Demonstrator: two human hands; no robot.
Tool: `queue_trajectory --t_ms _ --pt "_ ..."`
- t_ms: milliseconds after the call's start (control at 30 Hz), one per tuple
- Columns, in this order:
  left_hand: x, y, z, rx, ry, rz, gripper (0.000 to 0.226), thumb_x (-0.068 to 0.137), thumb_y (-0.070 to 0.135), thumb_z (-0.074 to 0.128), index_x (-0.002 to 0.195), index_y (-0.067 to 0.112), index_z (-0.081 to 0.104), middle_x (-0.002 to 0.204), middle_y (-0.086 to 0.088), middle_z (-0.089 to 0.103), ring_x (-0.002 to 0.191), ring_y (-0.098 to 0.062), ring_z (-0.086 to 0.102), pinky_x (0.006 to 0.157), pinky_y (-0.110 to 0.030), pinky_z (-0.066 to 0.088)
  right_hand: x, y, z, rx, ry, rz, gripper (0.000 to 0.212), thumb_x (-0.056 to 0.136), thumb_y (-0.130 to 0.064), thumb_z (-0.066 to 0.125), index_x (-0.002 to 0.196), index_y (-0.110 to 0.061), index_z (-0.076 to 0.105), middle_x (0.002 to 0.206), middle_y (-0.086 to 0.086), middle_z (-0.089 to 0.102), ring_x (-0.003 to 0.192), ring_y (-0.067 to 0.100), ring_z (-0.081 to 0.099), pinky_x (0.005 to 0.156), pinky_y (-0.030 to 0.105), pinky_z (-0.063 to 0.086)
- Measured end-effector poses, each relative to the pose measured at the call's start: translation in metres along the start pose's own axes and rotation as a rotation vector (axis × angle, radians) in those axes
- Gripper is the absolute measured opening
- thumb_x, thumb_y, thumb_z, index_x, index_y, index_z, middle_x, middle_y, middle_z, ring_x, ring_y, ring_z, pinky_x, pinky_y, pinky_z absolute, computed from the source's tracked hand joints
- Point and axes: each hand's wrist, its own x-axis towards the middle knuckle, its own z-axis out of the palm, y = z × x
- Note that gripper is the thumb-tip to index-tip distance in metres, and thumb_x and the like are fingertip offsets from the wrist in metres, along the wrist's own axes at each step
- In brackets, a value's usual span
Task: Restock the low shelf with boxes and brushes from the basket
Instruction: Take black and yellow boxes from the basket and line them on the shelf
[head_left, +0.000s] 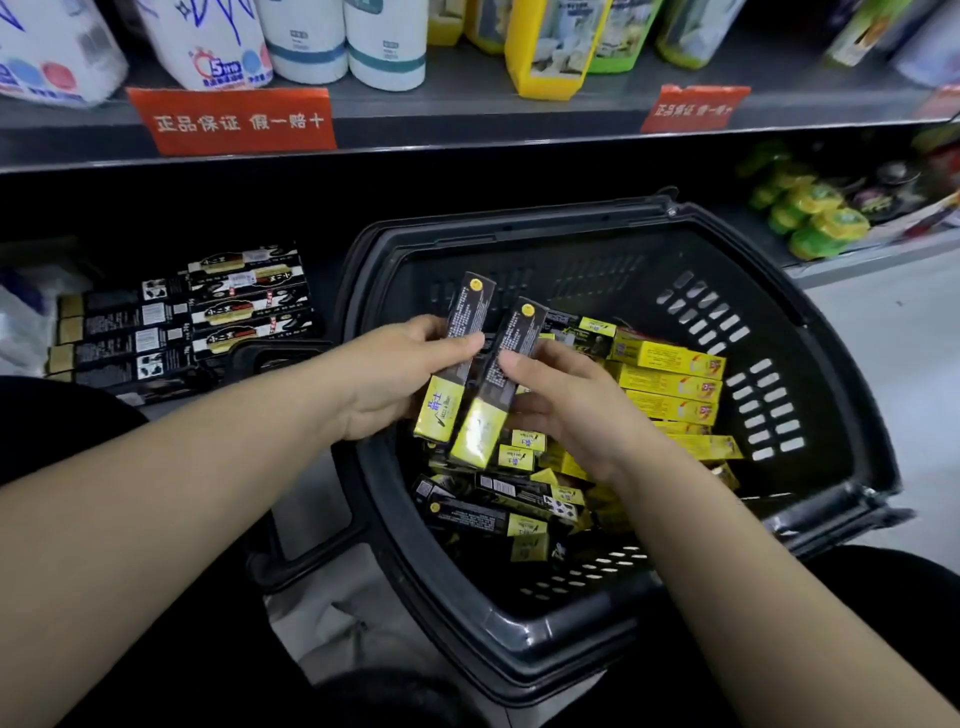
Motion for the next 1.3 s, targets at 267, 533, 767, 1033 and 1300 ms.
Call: queue_trajectory --t_ms 267,533,767,1033,1300 --pt "-0.004 -0.005 0.005 0.006 -0.042 0.016 0.042 0.082 0.027 0.065 0.120 0.014 0.055 0.108 -0.010 0.070 0.098 -0.025 0.068 0.084 -0.041 0.055 0.000 0.004 -0.001 -0.312 0.064 -0.139 0.038 0.078 -0.060 0.052 0.105 -0.033 0.059 0.098 -0.009 0.070 0.085 0.000 0.067 0.071 0.019 0.056" --pt "0.002 -0.001 0.001 0.032 0.116 0.086 0.053 0.084 0.029 0.066 0.131 0.012 0.047 0.121 -0.006 0.063 0.114 -0.023 0.057 0.105 -0.045 0.040 0.042 0.043 -0.052 -1.296 0.088 0.118 0.053 0.090 -0.032 0.059 0.137 -0.017 0.041 0.134 0.010 0.046 0.119 0.029 0.050 0.097 0.038 0.047" --pt "0.004 0.001 -0.001 -0.003 0.123 0.015 0.046 0.085 0.025 0.065 0.127 0.009 0.051 0.113 -0.007 0.067 0.108 -0.023 0.061 0.102 -0.045 0.043 0.056 0.060 -0.051 -1.552 0.136 0.082 0.043 0.083 -0.017 0.064 0.122 -0.019 0.049 0.117 0.007 0.055 0.096 0.029 0.059 0.068 0.033 0.050" --pt "0.004 -0.001 -0.003 -0.057 0.173 -0.005 0.033 0.087 0.026 0.064 0.115 0.009 0.058 0.117 -0.010 0.065 0.113 -0.025 0.058 0.106 -0.046 0.038 0.011 0.018 -0.042 -0.380 0.196 0.042 0.023 0.075 -0.022 0.070 0.076 -0.018 0.047 0.076 0.000 0.071 0.070 0.017 0.070 0.073 0.040 0.052" --pt "0.000 0.002 0.006 -0.095 0.184 0.067 0.032 0.085 0.029 0.065 0.113 0.020 0.051 0.100 -0.005 0.069 0.089 -0.020 0.069 0.080 -0.036 0.056 -0.007 0.015 0.005 -0.107 0.049 -0.120 0.028 0.081 -0.035 0.068 0.072 -0.027 0.042 0.085 0.003 0.049 0.086 0.021 0.052 0.074 0.039 0.047"
